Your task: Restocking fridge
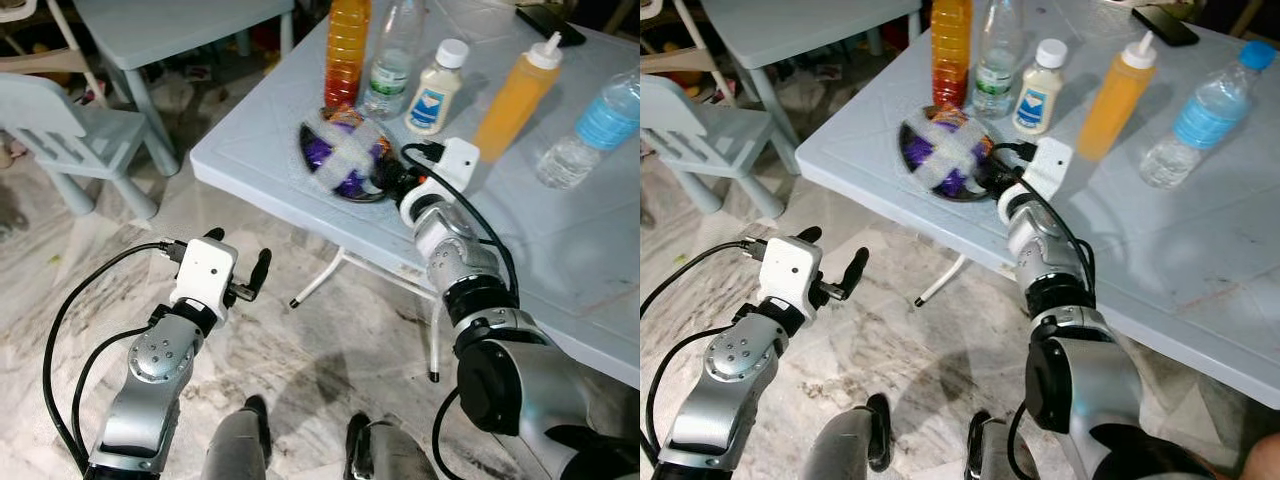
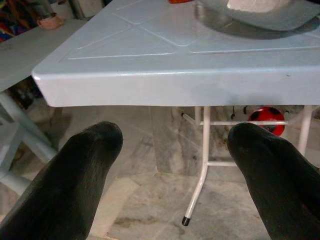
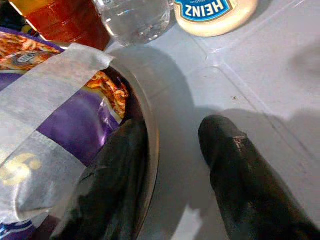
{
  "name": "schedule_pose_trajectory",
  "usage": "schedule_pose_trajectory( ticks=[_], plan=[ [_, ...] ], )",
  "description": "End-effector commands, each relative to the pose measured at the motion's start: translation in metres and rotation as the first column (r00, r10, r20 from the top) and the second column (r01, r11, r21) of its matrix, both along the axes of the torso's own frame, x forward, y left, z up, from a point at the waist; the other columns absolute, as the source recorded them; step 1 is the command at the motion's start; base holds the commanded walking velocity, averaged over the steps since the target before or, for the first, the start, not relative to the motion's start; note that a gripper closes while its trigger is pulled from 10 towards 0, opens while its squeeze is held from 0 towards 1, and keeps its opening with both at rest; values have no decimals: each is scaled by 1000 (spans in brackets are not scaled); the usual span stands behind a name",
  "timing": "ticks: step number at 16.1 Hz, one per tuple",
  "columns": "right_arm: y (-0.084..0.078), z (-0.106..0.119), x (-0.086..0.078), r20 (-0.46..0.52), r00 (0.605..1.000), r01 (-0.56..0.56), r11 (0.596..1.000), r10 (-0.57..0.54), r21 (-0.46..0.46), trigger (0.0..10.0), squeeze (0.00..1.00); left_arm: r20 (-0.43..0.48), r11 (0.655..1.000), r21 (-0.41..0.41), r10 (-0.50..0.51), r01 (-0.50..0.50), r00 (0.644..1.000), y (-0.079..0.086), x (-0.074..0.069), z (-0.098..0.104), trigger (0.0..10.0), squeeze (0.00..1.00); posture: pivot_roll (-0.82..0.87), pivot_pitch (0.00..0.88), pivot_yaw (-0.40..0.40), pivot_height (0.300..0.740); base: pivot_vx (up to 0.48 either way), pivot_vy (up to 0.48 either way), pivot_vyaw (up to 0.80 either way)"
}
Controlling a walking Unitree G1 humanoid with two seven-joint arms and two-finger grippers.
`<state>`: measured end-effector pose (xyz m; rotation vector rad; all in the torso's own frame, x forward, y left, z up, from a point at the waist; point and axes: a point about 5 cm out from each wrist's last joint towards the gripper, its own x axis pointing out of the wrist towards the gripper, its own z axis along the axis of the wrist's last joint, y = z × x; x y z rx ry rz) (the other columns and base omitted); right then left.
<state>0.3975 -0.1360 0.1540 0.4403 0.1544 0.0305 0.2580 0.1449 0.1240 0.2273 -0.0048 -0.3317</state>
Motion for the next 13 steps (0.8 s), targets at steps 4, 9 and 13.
schedule_pose_trajectory(
  ticks=[4, 9, 13],
  plan=[
    [-11, -25, -7, -134, 989, 61, 998, -60, 4, 1020, 0, 11, 1000, 7, -2, 2, 1000, -3, 1, 2, 10000, 0, 175, 222, 4, 740, 0, 0, 0],
    [-10, -1, -4, 15, 1000, 18, 991, -16, -135, 10000, 0, 15, 1000, -2, 0, 0, 1000, -5, 3, 3, 10000, 0, 165, 219, 0, 740, 0, 0, 0],
    [-11, 7, -5, 61, 998, 24, 985, -14, -173, 10000, 1000, 16, 1000, -8, -3, 3, 1000, -7, 5, 3, 10000, 0, 159, 215, 0, 740, 0, 0, 0]
  ],
)
